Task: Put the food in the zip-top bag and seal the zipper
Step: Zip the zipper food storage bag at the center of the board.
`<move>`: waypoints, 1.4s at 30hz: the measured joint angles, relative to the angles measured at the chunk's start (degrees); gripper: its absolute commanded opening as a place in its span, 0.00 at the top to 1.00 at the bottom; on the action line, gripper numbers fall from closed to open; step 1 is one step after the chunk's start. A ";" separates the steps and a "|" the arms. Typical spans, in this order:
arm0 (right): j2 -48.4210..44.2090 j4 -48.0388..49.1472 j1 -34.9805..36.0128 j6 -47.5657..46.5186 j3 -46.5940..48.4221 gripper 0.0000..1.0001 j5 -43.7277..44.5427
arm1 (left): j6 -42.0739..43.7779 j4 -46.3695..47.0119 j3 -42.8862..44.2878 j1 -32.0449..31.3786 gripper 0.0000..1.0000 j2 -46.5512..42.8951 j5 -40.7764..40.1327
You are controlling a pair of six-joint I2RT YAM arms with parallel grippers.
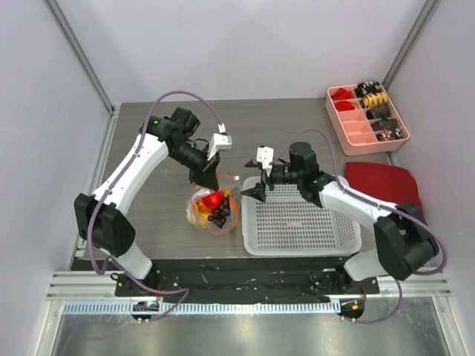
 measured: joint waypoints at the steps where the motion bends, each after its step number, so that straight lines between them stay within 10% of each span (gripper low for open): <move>1: 1.27 1.27 0.04 0.09 0.37 0.02 -0.57 | 0.22 -0.24 0.02 0.00 1.00 0.00 0.13; 8: 5.22 10.93 2.08 3.76 3.28 0.26 -3.43 | 1.75 -1.03 0.04 0.02 1.00 0.00 0.35; 13: 6.08 13.97 2.71 5.33 4.74 0.99 -5.46 | 2.45 -1.16 0.04 0.07 1.00 0.00 0.33; 27: 1.60 12.39 3.50 6.69 3.65 0.99 -5.64 | 1.25 -0.22 0.11 4.46 0.93 0.33 4.09; 37: -2.69 5.97 4.50 9.11 3.02 0.99 -2.64 | -7.72 9.90 -0.33 4.83 0.45 -3.04 3.37; 42: -2.69 1.77 5.44 9.16 4.20 0.99 -0.68 | -12.04 19.87 -4.57 3.32 0.43 -12.33 1.31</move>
